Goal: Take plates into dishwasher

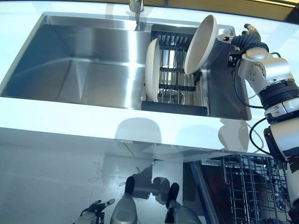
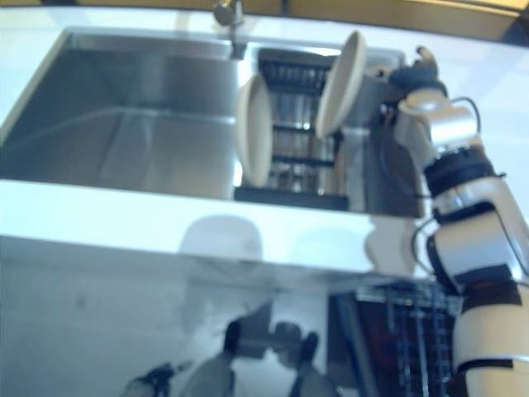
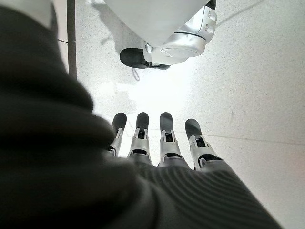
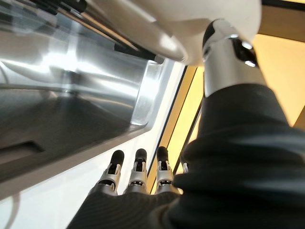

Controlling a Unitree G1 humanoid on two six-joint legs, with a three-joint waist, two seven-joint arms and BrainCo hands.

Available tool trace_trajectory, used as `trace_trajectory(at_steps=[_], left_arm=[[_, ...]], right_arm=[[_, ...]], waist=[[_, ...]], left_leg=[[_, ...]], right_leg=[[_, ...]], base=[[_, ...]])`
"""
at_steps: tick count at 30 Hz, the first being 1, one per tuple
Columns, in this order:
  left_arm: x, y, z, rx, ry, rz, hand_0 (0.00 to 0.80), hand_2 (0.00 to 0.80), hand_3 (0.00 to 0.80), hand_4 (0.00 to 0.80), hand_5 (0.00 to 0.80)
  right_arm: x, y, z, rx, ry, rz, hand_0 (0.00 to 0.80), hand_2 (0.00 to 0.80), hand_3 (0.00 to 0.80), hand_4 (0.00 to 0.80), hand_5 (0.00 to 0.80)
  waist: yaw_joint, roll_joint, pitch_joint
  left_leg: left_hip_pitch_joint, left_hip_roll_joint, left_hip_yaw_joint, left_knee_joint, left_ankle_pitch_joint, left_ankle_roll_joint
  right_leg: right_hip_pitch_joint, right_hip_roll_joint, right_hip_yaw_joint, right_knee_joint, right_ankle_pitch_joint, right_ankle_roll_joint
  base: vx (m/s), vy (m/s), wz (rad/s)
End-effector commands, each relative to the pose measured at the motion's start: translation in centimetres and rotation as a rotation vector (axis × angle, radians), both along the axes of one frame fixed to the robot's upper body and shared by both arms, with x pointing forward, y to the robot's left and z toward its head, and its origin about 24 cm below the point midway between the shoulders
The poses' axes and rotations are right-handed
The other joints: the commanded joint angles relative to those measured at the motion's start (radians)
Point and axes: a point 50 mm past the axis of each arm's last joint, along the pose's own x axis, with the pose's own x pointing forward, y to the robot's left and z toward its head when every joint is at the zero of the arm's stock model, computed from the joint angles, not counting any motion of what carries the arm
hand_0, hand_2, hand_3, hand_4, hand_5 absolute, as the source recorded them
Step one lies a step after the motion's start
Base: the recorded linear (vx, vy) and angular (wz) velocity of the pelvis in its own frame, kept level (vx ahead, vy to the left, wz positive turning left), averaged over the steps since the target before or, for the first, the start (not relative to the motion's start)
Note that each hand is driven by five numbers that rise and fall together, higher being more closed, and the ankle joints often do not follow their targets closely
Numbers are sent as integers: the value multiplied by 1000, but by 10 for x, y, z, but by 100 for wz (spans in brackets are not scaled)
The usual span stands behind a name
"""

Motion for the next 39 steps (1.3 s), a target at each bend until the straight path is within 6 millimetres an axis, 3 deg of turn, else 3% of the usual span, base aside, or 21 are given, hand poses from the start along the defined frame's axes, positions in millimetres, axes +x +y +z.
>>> trace_trajectory(at_steps=[1,15,26,39], left_arm=[[0,12,3,51,22,-29,0,0,0,0,0],[-12,14,0,59,71,-53,0,0,0,0,0],[-7,12,1,55,44,-33,0,0,0,0,0],[0,10,3,55,-1,-26,0,0,0,0,0]], right_arm=[[-8,10,51,-87,-162,13,0,0,0,0,0],[-8,5,53,-72,-161,33,0,0,0,0,0],[-3,17,38,-61,-112,62,0,0,0,0,0],[0,20,34,-53,-86,79,0,0,0,0,0]], waist=[[14,-60,-32],[12,-82,-72],[20,-83,-56],[19,-76,-34]], left_leg=[[-36,-18,-8,-8,13,7],[7,-9,6,-8,1,2],[-6,-8,2,-8,5,2],[-23,-12,2,-8,11,3]], right_leg=[[11,-75,-11,-2,14,73],[50,-65,-11,-2,5,71],[44,-62,-12,-2,4,67],[26,-66,-11,-2,11,67]], base=[[0,0,0],[9,-9,3],[-3,1,0],[-1,2,0]])
